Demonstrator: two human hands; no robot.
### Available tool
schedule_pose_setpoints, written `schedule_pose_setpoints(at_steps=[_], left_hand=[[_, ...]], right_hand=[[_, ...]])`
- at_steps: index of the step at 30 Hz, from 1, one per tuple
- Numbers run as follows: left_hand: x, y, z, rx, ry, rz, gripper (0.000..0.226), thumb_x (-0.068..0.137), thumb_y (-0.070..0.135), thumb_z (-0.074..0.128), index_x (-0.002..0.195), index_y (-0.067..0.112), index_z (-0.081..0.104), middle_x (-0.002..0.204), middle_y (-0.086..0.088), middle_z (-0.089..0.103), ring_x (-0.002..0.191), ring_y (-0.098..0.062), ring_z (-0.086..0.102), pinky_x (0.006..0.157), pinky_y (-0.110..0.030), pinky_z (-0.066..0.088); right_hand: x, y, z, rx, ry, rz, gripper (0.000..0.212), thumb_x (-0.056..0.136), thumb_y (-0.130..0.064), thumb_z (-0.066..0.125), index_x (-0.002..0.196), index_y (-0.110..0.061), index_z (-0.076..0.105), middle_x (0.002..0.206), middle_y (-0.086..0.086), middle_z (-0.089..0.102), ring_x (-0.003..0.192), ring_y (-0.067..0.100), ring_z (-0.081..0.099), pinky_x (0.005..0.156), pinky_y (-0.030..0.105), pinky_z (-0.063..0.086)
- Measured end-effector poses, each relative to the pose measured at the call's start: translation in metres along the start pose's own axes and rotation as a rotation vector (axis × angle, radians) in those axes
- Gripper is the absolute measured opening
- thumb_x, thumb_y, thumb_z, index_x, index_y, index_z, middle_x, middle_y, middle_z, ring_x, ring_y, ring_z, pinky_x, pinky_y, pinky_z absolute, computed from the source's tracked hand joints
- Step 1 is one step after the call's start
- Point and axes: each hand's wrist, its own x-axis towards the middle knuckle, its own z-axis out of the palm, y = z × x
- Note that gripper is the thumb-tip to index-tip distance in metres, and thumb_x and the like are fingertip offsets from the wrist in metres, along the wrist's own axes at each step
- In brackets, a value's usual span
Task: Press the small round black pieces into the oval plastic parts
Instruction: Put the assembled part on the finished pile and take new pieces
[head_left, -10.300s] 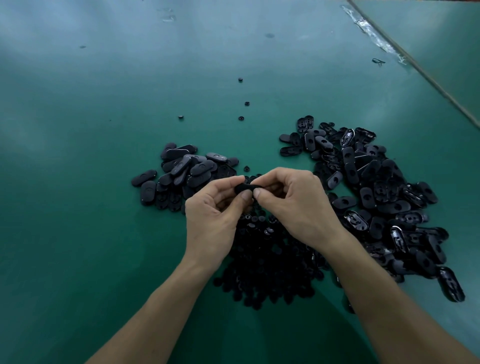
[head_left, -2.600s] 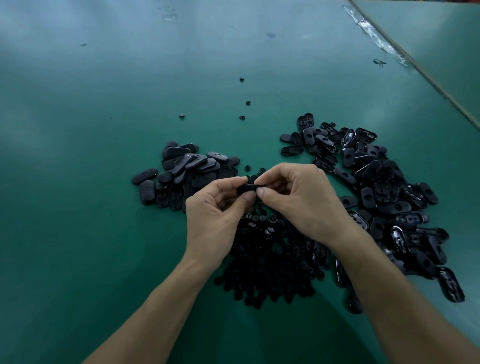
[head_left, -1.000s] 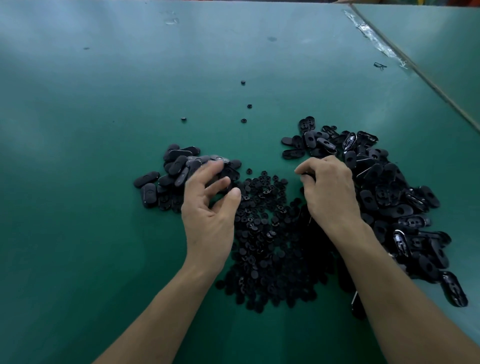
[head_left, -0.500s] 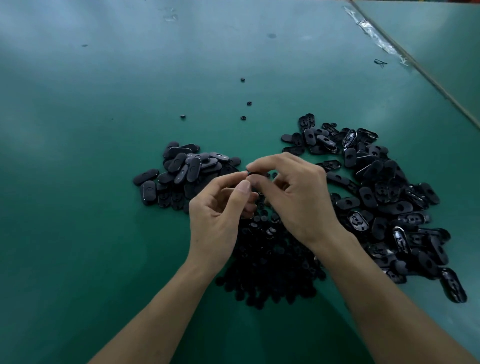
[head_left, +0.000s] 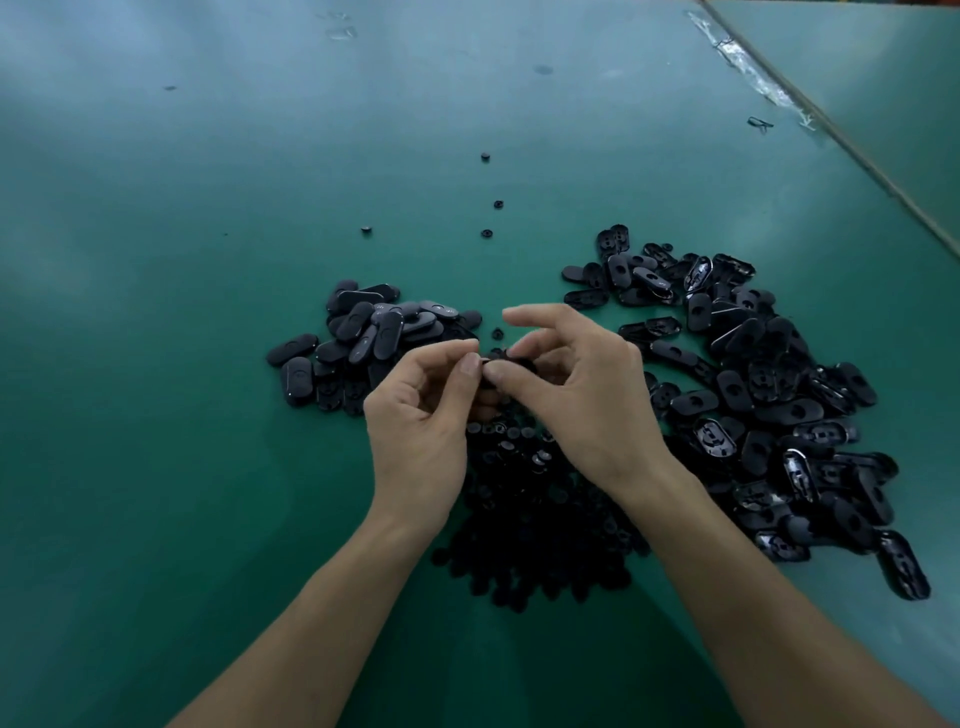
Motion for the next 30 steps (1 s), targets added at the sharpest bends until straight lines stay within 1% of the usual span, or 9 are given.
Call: schedule_pose_setpoints(at_steps=[3, 6, 9, 12, 17, 20, 23, 26, 30], left_hand=[[0.001, -0.001, 0.0, -0.004, 0.018, 0.005, 0.015, 0.097, 0.009, 0.065, 0.098, 0.022, 0.071, 0.086, 0.002, 0.075, 0.074, -0.011, 0.072, 0.066, -0.02, 0.056], [0.001, -0.001, -0.001, 0.006, 0.01, 0.014, 0.013, 0.097, 0.012, 0.065, 0.098, 0.024, 0.07, 0.086, 0.001, 0.074, 0.072, -0.013, 0.07, 0.064, -0.022, 0.055], [0.001, -0.001, -0.002, 0.0, 0.016, 0.007, 0.008, 0.095, 0.022, 0.067, 0.097, 0.028, 0.071, 0.085, -0.004, 0.074, 0.069, -0.018, 0.07, 0.063, -0.026, 0.056], [0.001, 0.0, -0.002, -0.031, 0.019, -0.008, 0.006, 0.093, 0.026, 0.068, 0.097, 0.026, 0.072, 0.089, -0.007, 0.076, 0.078, -0.022, 0.074, 0.067, -0.027, 0.058], [0.0, -0.001, -0.003, -0.022, -0.035, -0.02, 0.01, 0.092, 0.014, 0.072, 0.1, 0.019, 0.072, 0.088, -0.001, 0.076, 0.079, -0.013, 0.073, 0.071, -0.021, 0.057], [0.0, -0.001, -0.003, -0.004, -0.027, -0.025, 0.013, 0.09, 0.015, 0.073, 0.1, 0.023, 0.074, 0.085, 0.001, 0.075, 0.077, -0.01, 0.072, 0.071, -0.02, 0.056], [0.0, -0.001, -0.002, 0.03, -0.025, -0.01, 0.013, 0.092, 0.013, 0.071, 0.098, 0.024, 0.074, 0.083, 0.004, 0.075, 0.074, -0.008, 0.07, 0.069, -0.019, 0.055], [0.0, -0.001, -0.002, 0.004, -0.016, -0.013, 0.012, 0.094, 0.009, 0.068, 0.097, 0.02, 0.071, 0.081, 0.003, 0.074, 0.074, -0.013, 0.071, 0.068, -0.021, 0.056], [0.001, -0.002, -0.002, -0.048, -0.018, -0.033, 0.009, 0.097, 0.005, 0.064, 0.097, 0.014, 0.067, 0.081, 0.002, 0.072, 0.076, -0.016, 0.072, 0.069, -0.022, 0.056]], right_hand=[[0.001, 0.001, -0.004, 0.025, -0.078, 0.086, 0.011, 0.092, -0.035, 0.071, 0.096, -0.026, 0.074, 0.066, -0.004, 0.07, 0.05, 0.006, 0.064, 0.053, 0.016, 0.05], [0.0, 0.001, -0.004, 0.139, -0.139, 0.126, 0.009, 0.095, -0.028, 0.068, 0.088, -0.025, 0.073, 0.058, 0.0, 0.068, 0.042, 0.011, 0.057, 0.047, 0.022, 0.048], [0.001, 0.0, -0.004, 0.299, -0.132, 0.151, 0.007, 0.093, -0.02, 0.07, 0.095, -0.023, 0.076, 0.066, 0.006, 0.071, 0.052, 0.015, 0.063, 0.052, 0.021, 0.048], [0.002, 0.001, -0.002, 0.29, -0.11, 0.105, 0.01, 0.093, -0.023, 0.07, 0.095, -0.018, 0.079, 0.076, 0.002, 0.075, 0.066, 0.015, 0.07, 0.061, 0.021, 0.051], [0.001, 0.002, -0.003, 0.327, -0.127, 0.087, 0.023, 0.091, -0.008, 0.071, 0.112, -0.018, 0.073, 0.08, -0.002, 0.075, 0.076, 0.013, 0.074, 0.075, 0.025, 0.058], [0.002, 0.002, -0.005, 0.281, -0.15, 0.088, 0.025, 0.091, -0.009, 0.071, 0.115, -0.02, 0.069, 0.078, -0.003, 0.074, 0.076, 0.012, 0.073, 0.077, 0.027, 0.059], [0.004, 0.005, -0.006, 0.173, -0.095, 0.103, 0.012, 0.096, -0.022, 0.067, 0.106, -0.023, 0.073, 0.082, -0.004, 0.075, 0.079, 0.011, 0.072, 0.078, 0.03, 0.059], [0.005, 0.01, -0.008, -0.161, -0.037, 0.067, 0.018, 0.1, -0.033, 0.059, 0.107, -0.025, 0.073, 0.09, -0.012, 0.071, 0.087, 0.003, 0.066, 0.08, 0.02, 0.052], [0.003, 0.016, -0.008, -0.465, -0.098, 0.048, 0.029, 0.099, -0.035, 0.058, 0.123, -0.021, 0.067, 0.109, -0.002, 0.061, 0.11, 0.017, 0.054, 0.098, 0.033, 0.047]])
